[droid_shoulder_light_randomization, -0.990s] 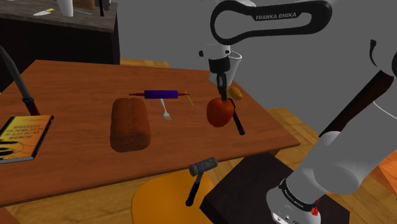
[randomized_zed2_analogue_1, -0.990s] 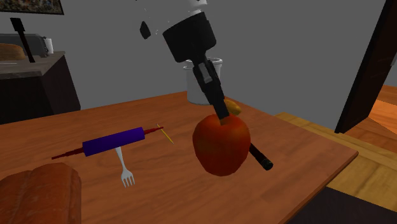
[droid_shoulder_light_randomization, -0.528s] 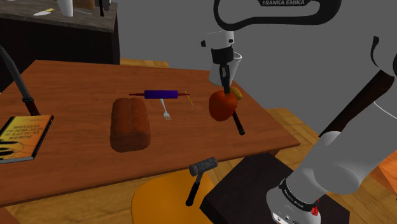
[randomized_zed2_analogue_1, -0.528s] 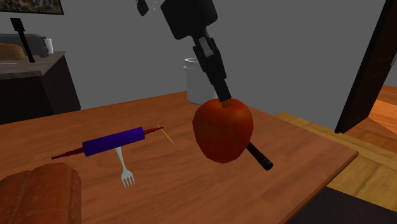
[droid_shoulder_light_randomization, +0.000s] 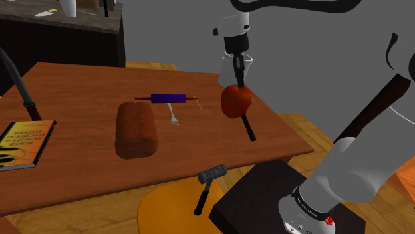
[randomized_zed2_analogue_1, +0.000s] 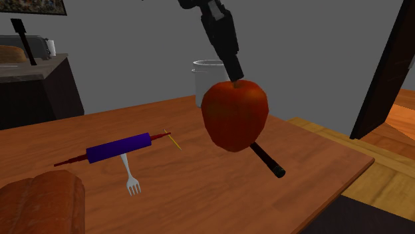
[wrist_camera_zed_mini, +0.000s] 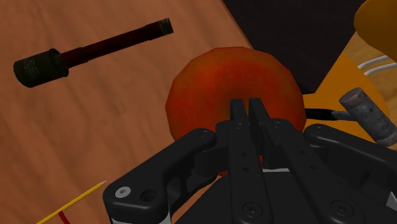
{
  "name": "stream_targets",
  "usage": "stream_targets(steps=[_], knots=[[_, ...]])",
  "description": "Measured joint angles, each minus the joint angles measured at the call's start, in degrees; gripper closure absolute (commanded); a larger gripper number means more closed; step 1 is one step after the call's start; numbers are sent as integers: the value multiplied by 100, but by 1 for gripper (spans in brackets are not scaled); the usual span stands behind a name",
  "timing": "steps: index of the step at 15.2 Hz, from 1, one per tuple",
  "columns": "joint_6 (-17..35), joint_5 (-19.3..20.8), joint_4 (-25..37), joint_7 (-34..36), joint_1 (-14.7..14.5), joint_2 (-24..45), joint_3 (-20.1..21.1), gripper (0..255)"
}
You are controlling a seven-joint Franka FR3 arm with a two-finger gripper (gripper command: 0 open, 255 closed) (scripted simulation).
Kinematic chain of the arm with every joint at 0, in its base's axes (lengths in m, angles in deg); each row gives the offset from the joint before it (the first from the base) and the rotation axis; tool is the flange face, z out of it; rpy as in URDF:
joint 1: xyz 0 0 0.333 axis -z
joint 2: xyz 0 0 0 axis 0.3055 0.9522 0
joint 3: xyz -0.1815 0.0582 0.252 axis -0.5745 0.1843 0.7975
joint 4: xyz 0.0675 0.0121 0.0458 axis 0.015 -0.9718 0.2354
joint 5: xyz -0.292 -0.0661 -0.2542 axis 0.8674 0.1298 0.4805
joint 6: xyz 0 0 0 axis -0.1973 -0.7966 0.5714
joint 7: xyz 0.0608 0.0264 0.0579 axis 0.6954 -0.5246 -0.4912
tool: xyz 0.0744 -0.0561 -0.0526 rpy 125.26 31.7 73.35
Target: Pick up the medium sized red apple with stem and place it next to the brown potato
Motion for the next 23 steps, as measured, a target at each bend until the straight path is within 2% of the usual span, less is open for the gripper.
stream_targets(steps=[7, 18, 23], knots=[[-464, 56, 546, -113, 26, 73, -24, 255], [108, 665, 110, -1578, 699, -52, -819, 255], [391, 907, 126, -2197, 1002, 89, -1169, 255]])
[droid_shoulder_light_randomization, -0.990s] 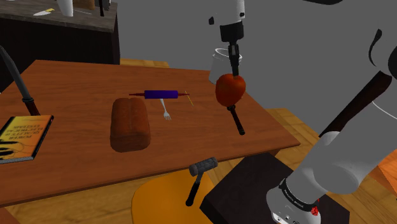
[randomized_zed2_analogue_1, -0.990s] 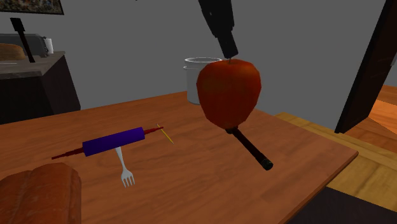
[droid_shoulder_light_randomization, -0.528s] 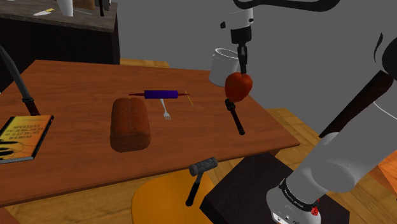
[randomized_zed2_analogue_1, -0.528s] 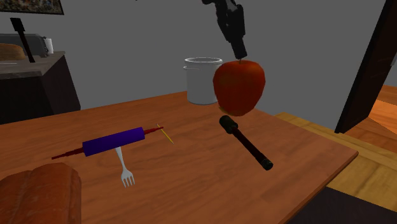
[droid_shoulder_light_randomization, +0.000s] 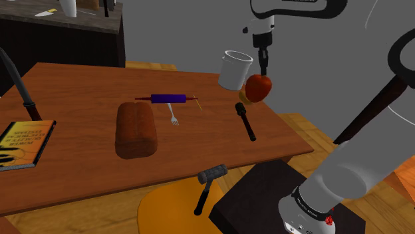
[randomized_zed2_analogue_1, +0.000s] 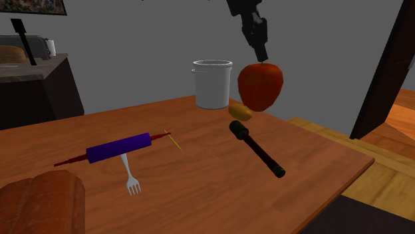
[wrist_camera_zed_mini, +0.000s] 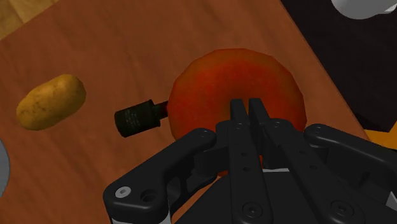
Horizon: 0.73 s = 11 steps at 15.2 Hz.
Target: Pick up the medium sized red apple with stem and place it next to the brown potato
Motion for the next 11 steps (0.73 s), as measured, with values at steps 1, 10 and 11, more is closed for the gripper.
stream_targets(steps=[1, 10, 11], knots=[[46, 39, 66, -121, 58, 77, -66, 255], [586, 314, 574, -1282, 677, 753, -693, 255], [634, 316, 704, -1398, 744, 891, -751, 255]])
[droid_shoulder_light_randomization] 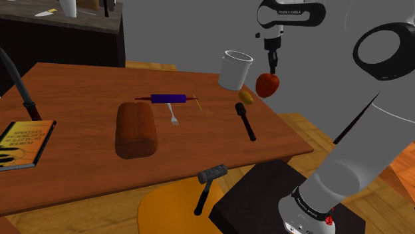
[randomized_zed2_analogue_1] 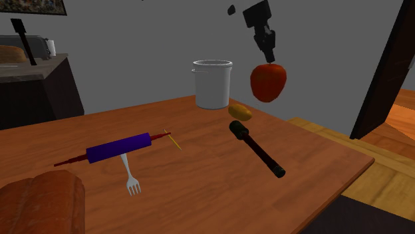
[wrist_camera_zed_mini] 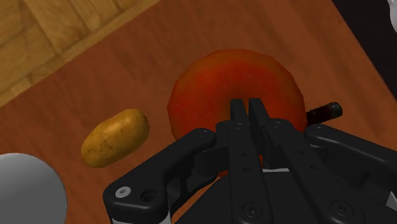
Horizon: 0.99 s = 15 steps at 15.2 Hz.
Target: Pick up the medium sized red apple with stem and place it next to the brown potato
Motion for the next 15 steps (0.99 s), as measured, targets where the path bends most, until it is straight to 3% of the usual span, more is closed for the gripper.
stream_targets(steps=[10, 15], knots=[[299, -129, 1519, -1225, 804, 1412, -488, 255], [127, -354, 2970, -1840, 1330, 2504, -619, 255]])
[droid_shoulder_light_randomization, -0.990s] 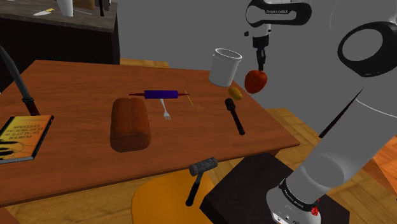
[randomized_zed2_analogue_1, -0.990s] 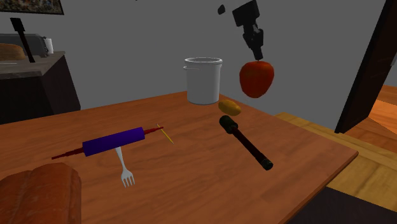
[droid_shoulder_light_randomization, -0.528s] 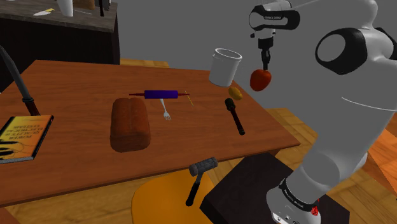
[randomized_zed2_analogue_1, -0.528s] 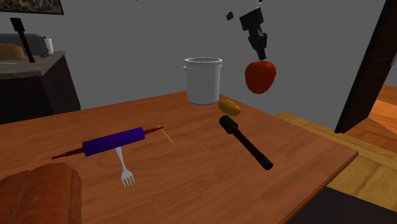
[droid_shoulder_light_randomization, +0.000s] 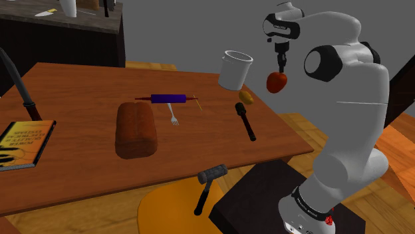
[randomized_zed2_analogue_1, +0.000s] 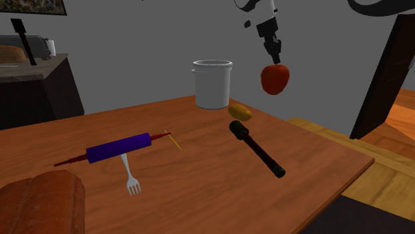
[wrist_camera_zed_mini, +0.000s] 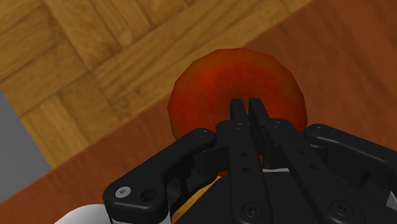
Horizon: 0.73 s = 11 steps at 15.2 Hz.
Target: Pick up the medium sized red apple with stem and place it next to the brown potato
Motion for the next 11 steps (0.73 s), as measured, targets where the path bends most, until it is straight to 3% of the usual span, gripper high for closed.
stream_targets(steps=[2, 4, 11], knots=[[-53, -56, 371, -143, 143, 274, -19, 255], [56, -67, 313, -140, 172, 319, -18, 255], [650, -36, -462, 47, 134, 166, -2, 255]])
